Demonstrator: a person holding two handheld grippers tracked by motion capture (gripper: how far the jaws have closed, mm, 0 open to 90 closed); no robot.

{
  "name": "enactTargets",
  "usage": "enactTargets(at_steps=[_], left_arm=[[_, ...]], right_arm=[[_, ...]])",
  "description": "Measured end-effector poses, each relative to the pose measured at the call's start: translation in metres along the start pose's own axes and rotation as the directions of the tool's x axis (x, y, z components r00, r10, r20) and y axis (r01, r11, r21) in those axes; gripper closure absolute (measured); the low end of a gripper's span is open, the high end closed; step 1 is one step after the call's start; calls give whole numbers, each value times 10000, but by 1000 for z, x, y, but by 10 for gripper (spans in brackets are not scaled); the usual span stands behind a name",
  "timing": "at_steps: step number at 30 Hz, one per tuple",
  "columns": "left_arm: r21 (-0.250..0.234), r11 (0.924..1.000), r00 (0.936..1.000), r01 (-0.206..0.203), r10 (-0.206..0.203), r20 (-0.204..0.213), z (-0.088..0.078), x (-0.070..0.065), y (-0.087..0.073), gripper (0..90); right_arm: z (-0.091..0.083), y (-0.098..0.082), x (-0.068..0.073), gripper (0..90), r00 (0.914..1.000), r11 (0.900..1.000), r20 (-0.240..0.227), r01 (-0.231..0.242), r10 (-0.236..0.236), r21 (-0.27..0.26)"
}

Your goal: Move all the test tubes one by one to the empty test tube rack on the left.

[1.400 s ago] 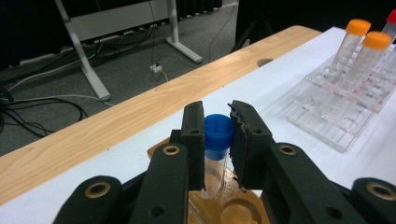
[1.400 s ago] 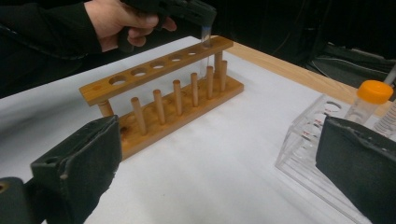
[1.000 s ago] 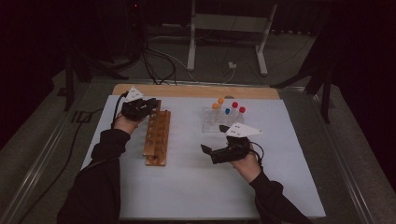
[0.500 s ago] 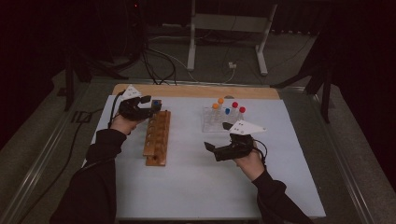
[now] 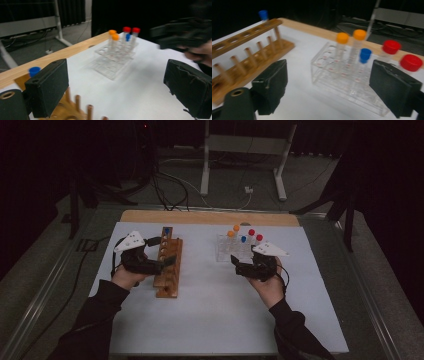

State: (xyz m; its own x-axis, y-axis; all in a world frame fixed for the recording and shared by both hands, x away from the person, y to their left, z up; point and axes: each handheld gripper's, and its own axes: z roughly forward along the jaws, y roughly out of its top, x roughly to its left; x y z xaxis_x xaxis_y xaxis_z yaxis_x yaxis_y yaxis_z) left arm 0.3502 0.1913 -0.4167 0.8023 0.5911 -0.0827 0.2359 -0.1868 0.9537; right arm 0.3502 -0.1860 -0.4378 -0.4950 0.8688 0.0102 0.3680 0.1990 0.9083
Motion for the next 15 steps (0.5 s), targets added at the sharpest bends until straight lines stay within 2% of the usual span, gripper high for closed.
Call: enactTargets(at_steps=[3,5,12,13,15], left_arm=[[-3,10000,9998,-44,45,179,-6,-9,-4,70],[49,9999,9999,-109,109,113,-8,-12,-6,70],[9,10000,9998,-44,44,185,-10,-14,-12,70],[10,10000,9999,-56,56,118,-10,-15,-13,70],[-11,10000,9999,-50,50,162,-10,-15,-13,70]], right_arm=[[8,-1,-2,249,9996,9998,191,-213,212,60],[11,-1,-3,260,9993,9997,307,-215,210,135],[32,-2,-9,369,9940,9976,1023,-450,394,529],[37,-2,-12,396,9907,9957,1263,-606,515,698],[41,-3,-15,434,9879,9939,1460,-659,526,879]])
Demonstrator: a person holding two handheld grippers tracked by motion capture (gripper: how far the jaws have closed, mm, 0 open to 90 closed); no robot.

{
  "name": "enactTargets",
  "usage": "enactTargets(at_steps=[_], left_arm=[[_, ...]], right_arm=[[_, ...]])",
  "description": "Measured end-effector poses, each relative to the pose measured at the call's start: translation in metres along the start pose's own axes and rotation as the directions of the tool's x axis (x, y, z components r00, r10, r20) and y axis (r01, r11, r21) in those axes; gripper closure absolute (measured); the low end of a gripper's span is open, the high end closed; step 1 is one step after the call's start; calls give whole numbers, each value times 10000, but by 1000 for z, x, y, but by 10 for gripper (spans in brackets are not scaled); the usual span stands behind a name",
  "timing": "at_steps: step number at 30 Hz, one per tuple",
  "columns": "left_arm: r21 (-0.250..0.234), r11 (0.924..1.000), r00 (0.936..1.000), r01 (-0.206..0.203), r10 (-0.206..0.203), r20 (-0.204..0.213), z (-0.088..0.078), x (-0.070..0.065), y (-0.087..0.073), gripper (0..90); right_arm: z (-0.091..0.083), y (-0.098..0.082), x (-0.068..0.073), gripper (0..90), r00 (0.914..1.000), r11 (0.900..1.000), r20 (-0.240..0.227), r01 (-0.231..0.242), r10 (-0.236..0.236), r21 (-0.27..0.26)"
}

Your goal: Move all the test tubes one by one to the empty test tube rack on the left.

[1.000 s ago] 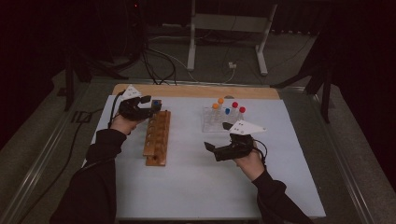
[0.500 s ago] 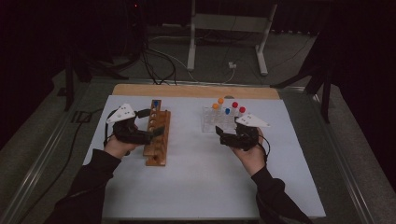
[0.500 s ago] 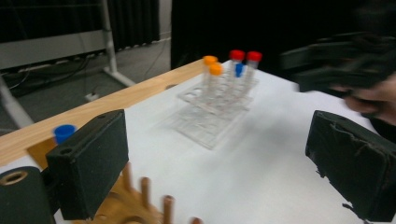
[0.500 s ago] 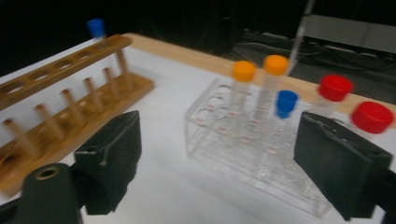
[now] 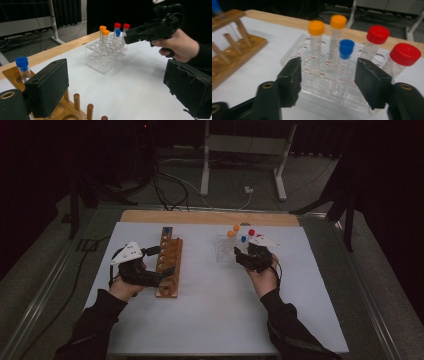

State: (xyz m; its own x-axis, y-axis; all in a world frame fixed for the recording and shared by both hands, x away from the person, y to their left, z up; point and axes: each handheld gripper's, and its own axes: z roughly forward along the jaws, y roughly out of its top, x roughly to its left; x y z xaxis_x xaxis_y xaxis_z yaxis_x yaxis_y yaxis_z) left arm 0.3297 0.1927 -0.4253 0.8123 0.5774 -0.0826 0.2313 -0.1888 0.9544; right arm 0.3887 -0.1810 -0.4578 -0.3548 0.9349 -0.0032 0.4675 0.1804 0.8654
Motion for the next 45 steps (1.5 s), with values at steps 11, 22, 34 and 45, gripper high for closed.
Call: enactTargets(at_steps=[11,22,34,45], left_arm=[[-8,10000,10000,-29,29,-74,-1,-1,-1,70],[44,10000,10000,35,-35,-1,0,0,-1,70],[104,9999,10000,38,-38,-36,0,2,-3,71],[133,9996,9996,238,-240,147,0,2,-3,70]], right_arm=[[16,3,-4,593,9990,9992,439,17,-34,387],[28,3,-8,686,9975,9981,705,-64,21,616],[32,1,-8,770,9981,9983,616,19,-55,575],[18,17,-4,773,9973,9988,582,445,-456,195]])
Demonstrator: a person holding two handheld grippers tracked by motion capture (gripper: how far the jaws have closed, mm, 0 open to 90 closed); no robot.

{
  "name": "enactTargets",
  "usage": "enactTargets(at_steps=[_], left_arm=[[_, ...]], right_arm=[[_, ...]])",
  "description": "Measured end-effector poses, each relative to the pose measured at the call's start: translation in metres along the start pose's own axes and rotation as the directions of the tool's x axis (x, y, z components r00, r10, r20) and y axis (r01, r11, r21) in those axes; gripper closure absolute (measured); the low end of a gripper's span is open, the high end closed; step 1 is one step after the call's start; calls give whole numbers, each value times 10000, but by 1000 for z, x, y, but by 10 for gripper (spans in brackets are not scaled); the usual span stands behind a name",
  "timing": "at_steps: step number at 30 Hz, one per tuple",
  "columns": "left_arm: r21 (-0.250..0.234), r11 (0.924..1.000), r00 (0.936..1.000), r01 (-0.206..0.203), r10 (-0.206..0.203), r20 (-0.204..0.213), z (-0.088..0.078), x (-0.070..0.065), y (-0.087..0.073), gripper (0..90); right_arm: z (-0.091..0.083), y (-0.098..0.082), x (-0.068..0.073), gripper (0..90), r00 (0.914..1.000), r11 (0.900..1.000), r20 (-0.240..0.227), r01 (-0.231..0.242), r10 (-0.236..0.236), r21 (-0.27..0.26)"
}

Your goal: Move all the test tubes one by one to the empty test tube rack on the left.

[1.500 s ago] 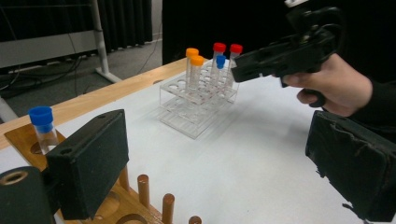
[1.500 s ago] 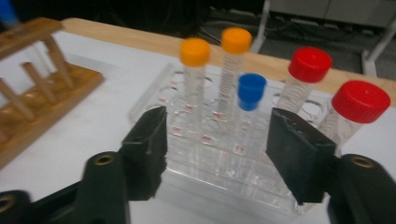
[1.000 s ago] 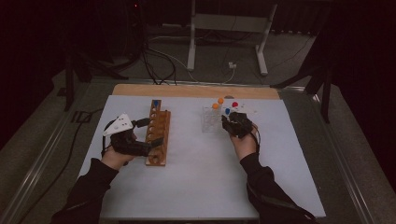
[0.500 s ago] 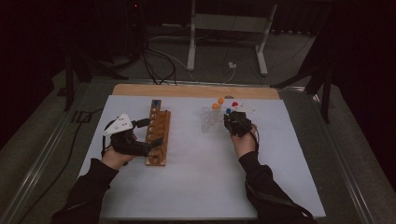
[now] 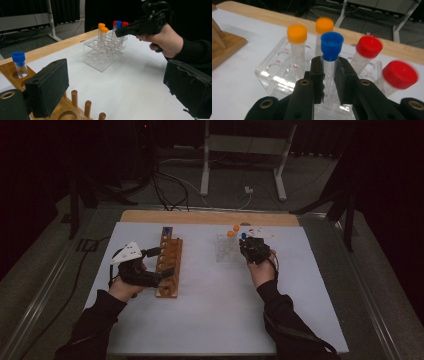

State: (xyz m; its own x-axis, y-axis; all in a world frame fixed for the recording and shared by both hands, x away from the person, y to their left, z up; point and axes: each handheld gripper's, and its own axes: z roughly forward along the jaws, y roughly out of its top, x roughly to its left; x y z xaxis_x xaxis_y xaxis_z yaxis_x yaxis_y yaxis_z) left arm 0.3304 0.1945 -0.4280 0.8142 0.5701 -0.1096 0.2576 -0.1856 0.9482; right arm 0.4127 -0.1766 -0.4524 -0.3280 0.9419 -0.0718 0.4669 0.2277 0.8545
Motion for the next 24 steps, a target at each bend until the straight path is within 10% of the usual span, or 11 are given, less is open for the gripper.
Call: enactTargets(at_steps=[9,24], left_arm=[[-23,9999,9998,-113,113,135,1,-3,2,70],[62,9995,9982,-325,322,504,9,-9,10,71]], right_arm=[[-21,19,1,773,9997,9979,-114,220,-228,-605],[-48,10,31,773,9784,9940,-1768,1013,-1072,-421]])
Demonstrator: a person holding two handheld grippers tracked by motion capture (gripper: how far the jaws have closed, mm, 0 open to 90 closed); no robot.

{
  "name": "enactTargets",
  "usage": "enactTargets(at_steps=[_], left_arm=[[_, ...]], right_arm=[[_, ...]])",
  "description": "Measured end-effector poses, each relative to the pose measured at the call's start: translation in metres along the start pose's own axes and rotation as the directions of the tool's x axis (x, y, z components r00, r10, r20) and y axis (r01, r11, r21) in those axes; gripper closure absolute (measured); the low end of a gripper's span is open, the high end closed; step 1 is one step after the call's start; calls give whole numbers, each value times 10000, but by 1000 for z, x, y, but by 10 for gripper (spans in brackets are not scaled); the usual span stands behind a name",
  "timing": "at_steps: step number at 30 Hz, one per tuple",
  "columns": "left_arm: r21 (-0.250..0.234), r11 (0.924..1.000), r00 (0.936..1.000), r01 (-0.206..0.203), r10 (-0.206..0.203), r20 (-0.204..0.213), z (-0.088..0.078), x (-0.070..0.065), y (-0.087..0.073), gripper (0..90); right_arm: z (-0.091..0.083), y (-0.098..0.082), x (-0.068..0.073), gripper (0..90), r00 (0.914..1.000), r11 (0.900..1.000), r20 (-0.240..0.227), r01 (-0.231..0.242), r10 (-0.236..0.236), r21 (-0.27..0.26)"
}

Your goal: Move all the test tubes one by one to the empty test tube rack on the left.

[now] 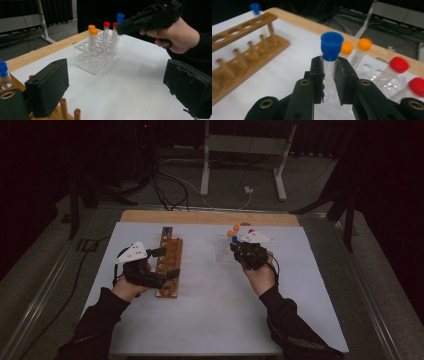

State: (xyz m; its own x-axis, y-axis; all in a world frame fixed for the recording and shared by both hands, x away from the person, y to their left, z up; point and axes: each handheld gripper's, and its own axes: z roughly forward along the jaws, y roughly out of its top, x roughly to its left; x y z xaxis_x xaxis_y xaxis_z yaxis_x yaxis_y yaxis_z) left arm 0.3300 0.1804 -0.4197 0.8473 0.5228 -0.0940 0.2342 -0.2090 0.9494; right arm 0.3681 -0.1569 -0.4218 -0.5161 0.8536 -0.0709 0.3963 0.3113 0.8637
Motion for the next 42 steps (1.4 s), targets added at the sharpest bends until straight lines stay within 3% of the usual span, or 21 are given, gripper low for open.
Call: enactTargets(at_steps=[7,14,29,34,42], left_arm=[[106,9998,9998,-171,169,127,8,-4,5,71],[232,9996,9983,-164,151,568,19,-11,8,72],[421,9989,9929,-225,173,1179,44,-20,24,87],[406,9985,9904,-380,322,1346,55,-25,28,211],[550,9973,9859,-495,400,1626,75,-35,28,336]], right_arm=[[-5,-13,15,773,9978,9995,-611,252,-240,182],[-15,-19,29,773,9899,9982,-1300,585,-563,126],[-27,-25,44,773,9737,9962,-2116,866,-850,-16],[-28,-26,48,773,9674,9957,-2359,927,-919,-77],[-30,-26,51,773,9627,9952,-2524,964,-971,-150]])
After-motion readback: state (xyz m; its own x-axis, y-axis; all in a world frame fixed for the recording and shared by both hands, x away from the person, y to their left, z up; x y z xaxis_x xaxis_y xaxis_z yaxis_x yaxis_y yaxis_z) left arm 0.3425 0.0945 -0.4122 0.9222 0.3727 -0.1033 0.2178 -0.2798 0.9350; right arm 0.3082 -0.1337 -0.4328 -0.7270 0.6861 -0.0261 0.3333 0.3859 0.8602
